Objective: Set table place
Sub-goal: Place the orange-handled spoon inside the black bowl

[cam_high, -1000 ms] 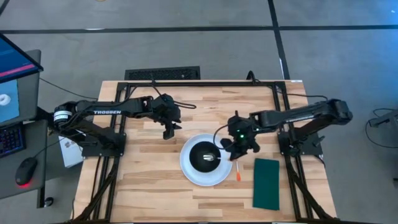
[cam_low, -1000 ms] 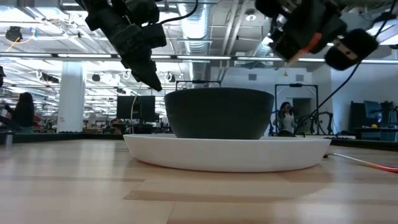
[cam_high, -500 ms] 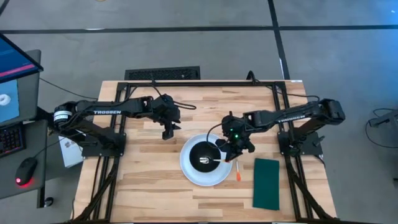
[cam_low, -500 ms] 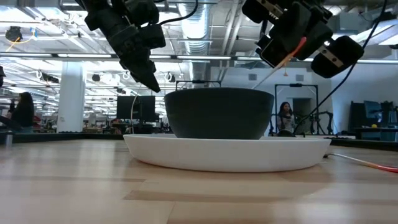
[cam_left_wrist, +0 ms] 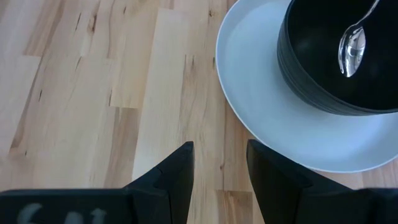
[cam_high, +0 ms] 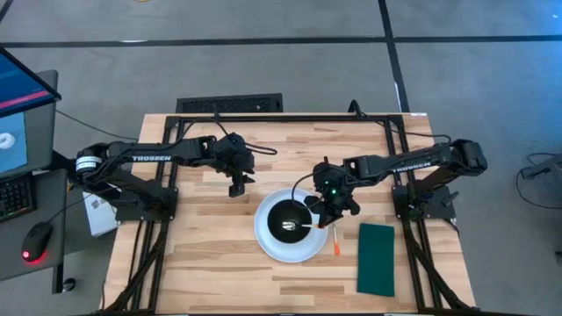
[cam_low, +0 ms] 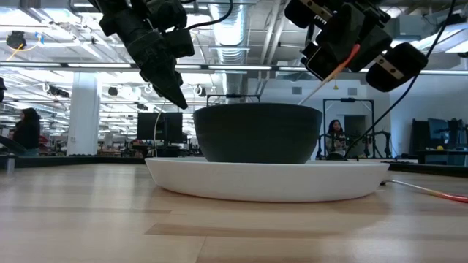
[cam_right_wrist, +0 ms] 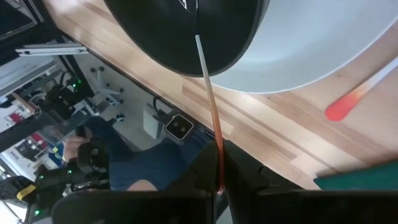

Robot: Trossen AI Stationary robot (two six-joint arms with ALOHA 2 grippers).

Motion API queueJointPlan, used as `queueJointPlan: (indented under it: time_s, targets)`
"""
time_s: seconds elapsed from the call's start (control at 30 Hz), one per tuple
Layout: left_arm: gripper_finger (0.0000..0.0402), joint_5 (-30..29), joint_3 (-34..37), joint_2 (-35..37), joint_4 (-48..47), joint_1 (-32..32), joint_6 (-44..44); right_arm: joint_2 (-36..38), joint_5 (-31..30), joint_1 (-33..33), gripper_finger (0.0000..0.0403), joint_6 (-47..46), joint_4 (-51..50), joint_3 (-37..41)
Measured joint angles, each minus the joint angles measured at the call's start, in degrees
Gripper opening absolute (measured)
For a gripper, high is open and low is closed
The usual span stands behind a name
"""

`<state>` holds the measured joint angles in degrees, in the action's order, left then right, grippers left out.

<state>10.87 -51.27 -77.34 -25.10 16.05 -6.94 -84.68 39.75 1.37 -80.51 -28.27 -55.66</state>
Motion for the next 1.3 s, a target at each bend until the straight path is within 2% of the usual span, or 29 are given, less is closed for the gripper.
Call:
queueJointPlan:
  time_s: [0.23,0.73,1.1,1.3]
  targets:
    - [0.0137,0.0,0.0,0.0,0.0,0.0,0.0,0.0,-0.7,-0.8,0.0056,1.0,0.0,0.0]
    - [0.0137,-0.7,0.0,0.0,-1.2,0.0,0.4,0.0,0.0,-1.6,0.0125,1.5,0.0,0.0]
    - [0.0137,-0.9,0.0,0.0,-1.2,0.0,0.5,0.0,3.7,-3.6,0.0164,3.1,0.0,0.0]
    - [0.0137,-3.9,0.0,0.0,-1.2,0.0,2.1,1.1,7.6,-6.8,0.0166,9.7,-0.2,0.0]
